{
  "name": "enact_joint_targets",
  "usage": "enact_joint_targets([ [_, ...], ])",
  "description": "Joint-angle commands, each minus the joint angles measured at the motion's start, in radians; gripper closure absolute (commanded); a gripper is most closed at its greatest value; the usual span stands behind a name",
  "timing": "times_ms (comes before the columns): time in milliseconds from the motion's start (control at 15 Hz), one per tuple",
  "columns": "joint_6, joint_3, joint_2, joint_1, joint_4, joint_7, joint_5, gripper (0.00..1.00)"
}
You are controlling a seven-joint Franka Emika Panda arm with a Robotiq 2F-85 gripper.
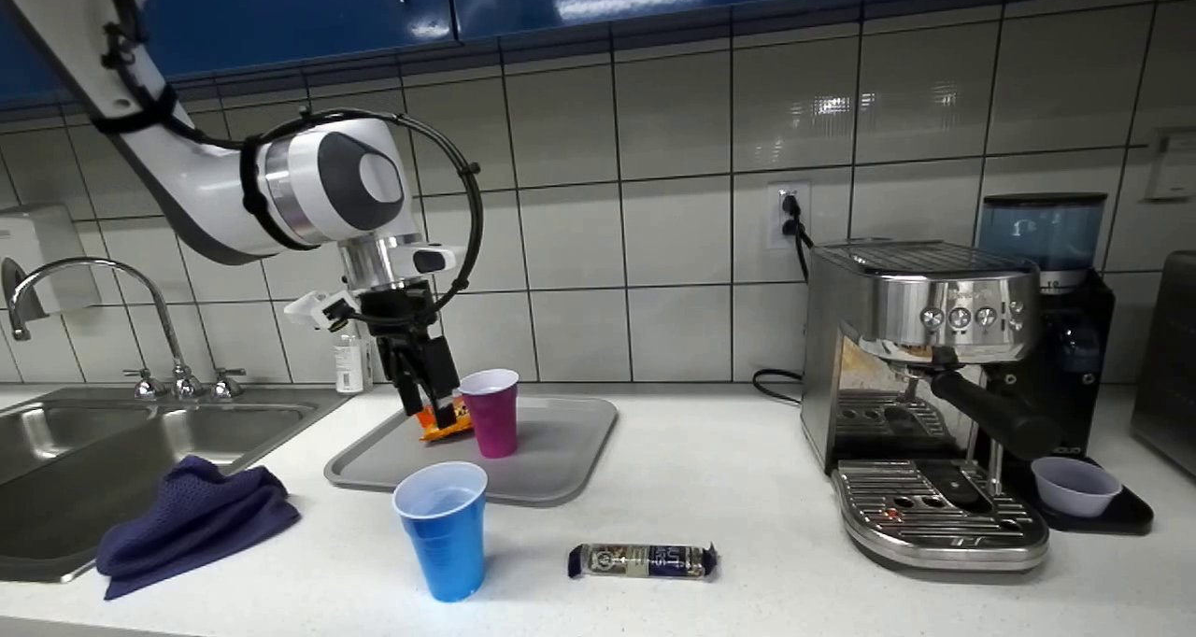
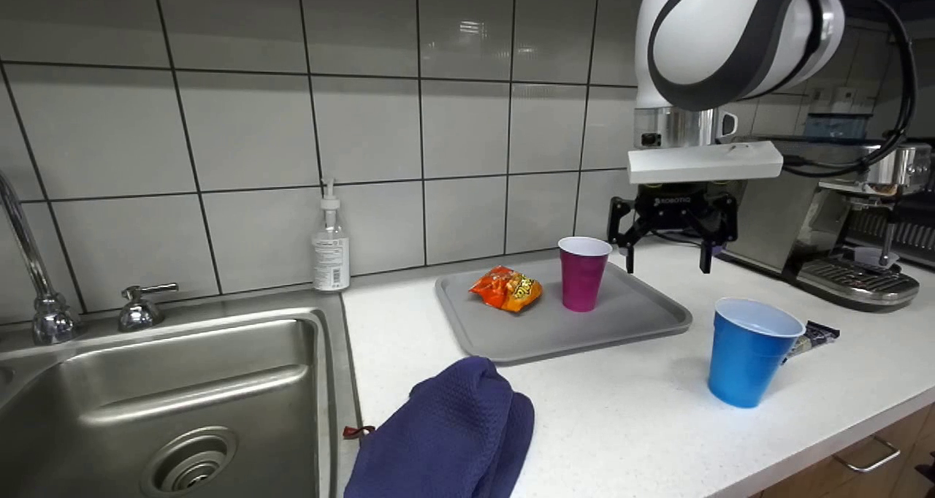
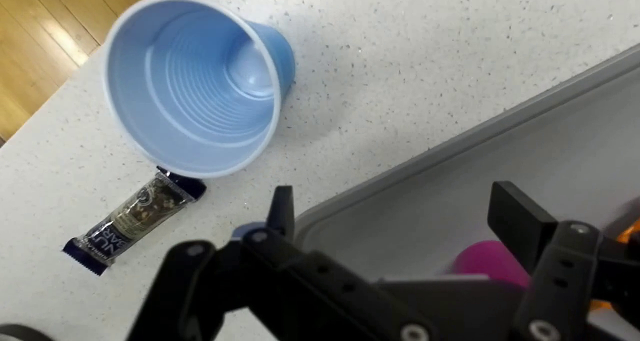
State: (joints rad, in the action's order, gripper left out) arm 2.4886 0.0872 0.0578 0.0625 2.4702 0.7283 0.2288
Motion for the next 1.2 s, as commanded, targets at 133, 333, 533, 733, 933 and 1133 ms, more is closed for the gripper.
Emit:
enact_joint_targets([
  [133,-0.005,-0.078,0.146,-0.069,-0.153,0.074,-0.001,0.0],
  [333,-0.014,-0.103,0.186,-0.093,-0.211,0.076,-0.033,0.0],
  [533,-0.024,-0.117,0.206,-0.104,-0.258,0.063,-0.079,0.0],
  [733,-0.032,-0.135,0.228,-0.111,-0.302,0.07,-0.109,0.0],
  [933,-0.037,-0.153,0.256,-0.109,-0.346,0.077,-0.134,0.0],
  [1133,-0.037,-0.167,0.286,-0.111,-0.382,0.079,-0.155,0.0],
])
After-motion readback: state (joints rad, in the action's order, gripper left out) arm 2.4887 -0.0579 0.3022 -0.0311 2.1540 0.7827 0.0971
